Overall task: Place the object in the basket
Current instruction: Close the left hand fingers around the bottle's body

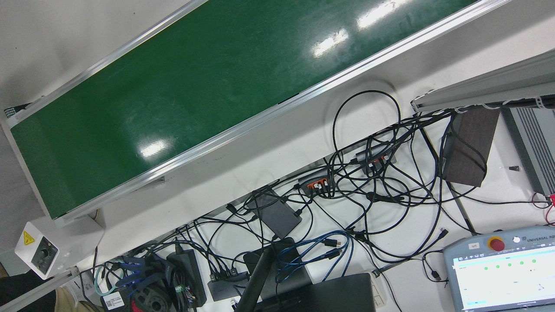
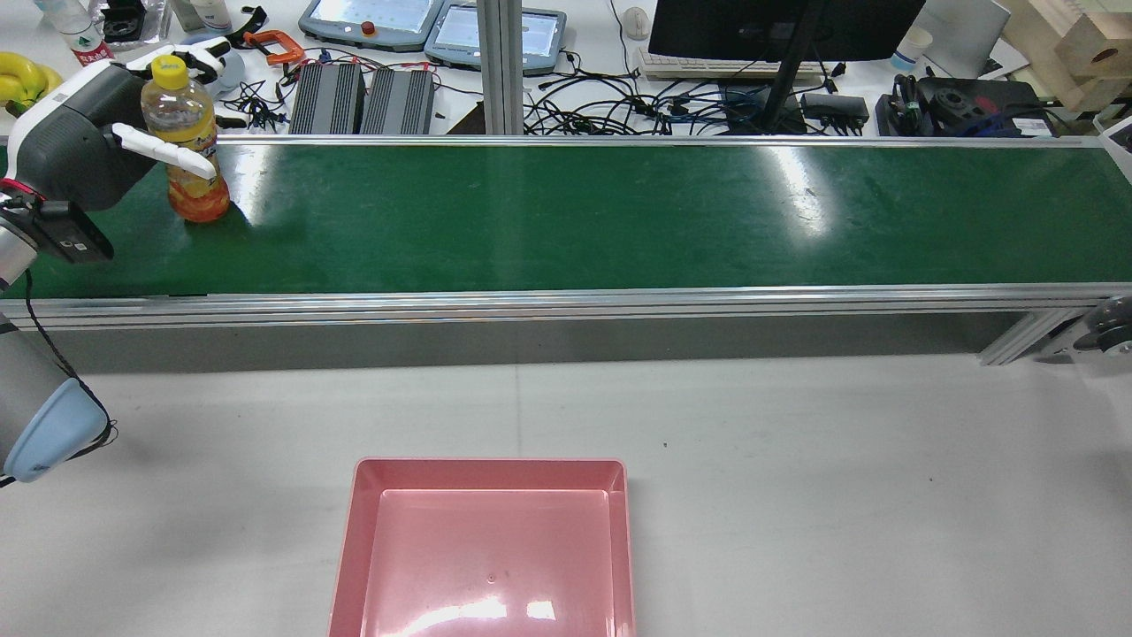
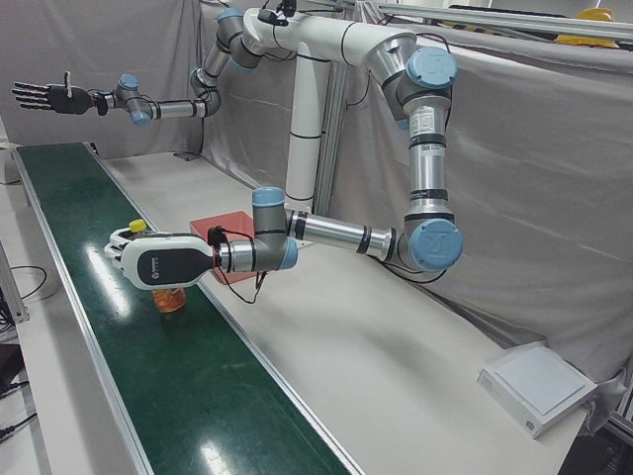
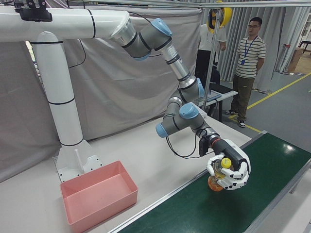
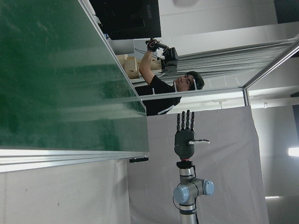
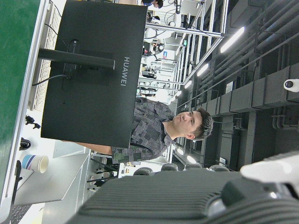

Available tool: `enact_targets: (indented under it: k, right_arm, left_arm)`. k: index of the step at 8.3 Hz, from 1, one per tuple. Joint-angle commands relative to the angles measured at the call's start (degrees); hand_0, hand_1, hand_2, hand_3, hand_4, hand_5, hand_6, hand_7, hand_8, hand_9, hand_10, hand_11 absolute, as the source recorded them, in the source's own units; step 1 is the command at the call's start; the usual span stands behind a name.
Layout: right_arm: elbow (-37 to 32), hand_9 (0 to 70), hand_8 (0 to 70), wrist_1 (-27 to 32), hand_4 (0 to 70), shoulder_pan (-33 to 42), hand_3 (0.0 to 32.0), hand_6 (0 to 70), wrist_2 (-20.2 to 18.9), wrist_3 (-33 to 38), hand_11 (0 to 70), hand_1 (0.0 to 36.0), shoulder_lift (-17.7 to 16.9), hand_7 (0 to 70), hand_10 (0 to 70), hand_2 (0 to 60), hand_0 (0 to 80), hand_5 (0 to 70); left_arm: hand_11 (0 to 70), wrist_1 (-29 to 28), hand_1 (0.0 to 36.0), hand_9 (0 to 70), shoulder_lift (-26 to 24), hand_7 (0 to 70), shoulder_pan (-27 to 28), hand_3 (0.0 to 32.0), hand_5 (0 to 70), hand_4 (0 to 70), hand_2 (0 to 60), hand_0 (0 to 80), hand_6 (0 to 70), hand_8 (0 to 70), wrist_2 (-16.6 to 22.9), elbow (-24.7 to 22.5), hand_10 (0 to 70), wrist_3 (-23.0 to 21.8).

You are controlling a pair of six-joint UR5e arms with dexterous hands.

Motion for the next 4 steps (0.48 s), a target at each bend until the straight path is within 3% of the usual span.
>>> enact_targets:
  k: [1, 2, 4]
  right_arm:
    - [0.0, 0.0, 0.0, 0.0, 0.0, 0.0, 0.0, 0.0, 0.0, -0.1, 0.0, 0.0, 0.0, 0.0, 0.0, 0.0, 0.0, 0.0]
    - [0.0, 0.0, 0.0, 0.0, 0.0, 0.0, 0.0, 0.0, 0.0, 0.0, 0.0, 0.0, 0.0, 0.0, 0.0, 0.0, 0.0, 0.0]
    - [0.0, 0.0, 0.0, 0.0, 0.0, 0.0, 0.0, 0.0, 0.0, 0.0, 0.0, 0.0, 0.0, 0.0, 0.0, 0.0, 0.0, 0.0]
  left_arm:
    - [70.0, 5.6, 25.0, 70.0, -0.2, 70.0, 0.4, 0.0, 70.0, 70.0, 60.0, 67.0, 70.0, 70.0, 0.3, -6.4, 70.0, 1.4]
    - [70.0, 5.7, 24.3, 70.0, -0.1, 70.0, 0.7, 0.0, 70.0, 70.0, 60.0, 65.2, 70.0, 70.0, 0.8, -7.7, 70.0, 1.4]
    - [70.0, 7.1, 25.7, 70.0, 0.0, 70.0, 0.8, 0.0, 70.0, 70.0, 60.0, 65.0, 70.0, 70.0, 5.9, -13.8, 70.0, 1.6]
